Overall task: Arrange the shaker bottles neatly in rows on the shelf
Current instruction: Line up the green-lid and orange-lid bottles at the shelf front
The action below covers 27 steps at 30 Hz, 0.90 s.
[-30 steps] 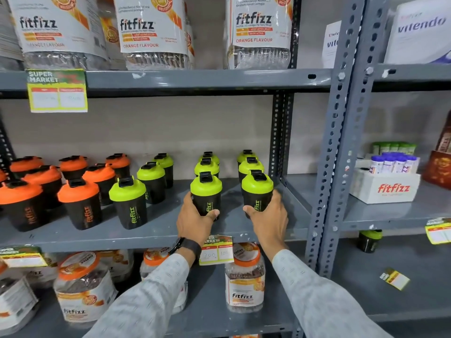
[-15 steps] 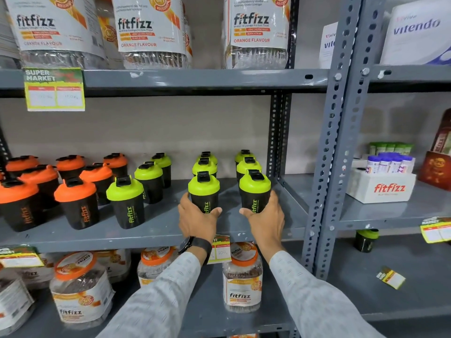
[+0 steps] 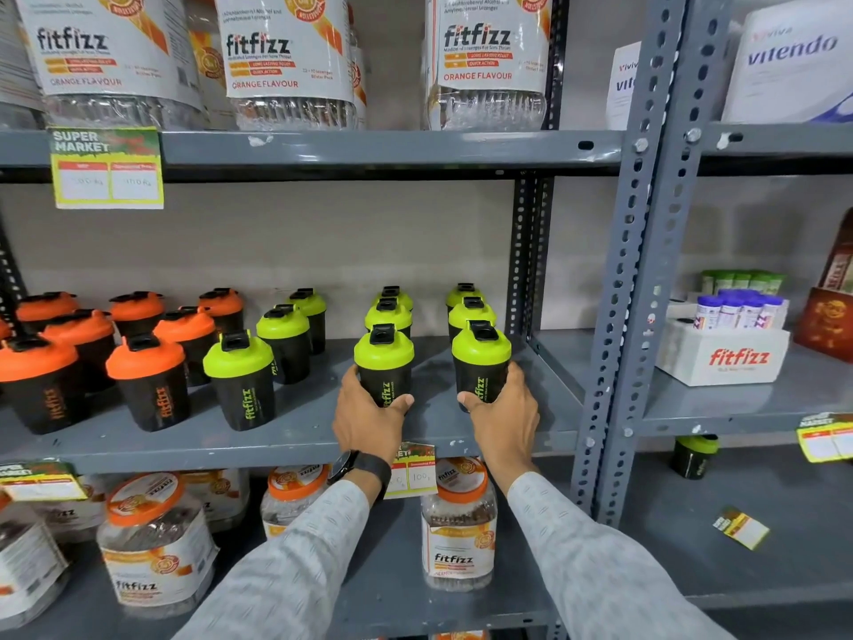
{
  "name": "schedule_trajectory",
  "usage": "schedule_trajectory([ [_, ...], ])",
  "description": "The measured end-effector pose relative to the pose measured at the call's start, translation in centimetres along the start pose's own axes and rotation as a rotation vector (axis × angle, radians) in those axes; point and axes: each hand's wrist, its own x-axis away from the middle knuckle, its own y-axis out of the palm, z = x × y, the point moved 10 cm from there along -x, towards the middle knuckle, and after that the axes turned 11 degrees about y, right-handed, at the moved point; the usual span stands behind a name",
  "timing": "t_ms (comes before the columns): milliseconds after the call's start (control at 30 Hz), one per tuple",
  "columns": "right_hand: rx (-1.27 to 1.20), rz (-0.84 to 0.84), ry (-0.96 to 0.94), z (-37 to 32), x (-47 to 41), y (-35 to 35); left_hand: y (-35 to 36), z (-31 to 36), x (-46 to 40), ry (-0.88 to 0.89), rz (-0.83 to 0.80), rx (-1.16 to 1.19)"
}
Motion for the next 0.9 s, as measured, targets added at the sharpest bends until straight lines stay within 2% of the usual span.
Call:
schedule_trajectory([
  [567,-0.041,0.020,-0.029,0.2,1.4,-0.7,-1.0,-0.4,0.8,0.059,-0.019,0.039],
  [733,-0.116,0.121,-0.141,-0.9,5.3,-1.5,-5.5,-1.6,1.4,0.146,0.061,0.054],
  [900,-0.152,0.086,-0.207,-4.1,10.1,3.2,-12.4,-4.7,0.0,0.216,0.165,0.073],
])
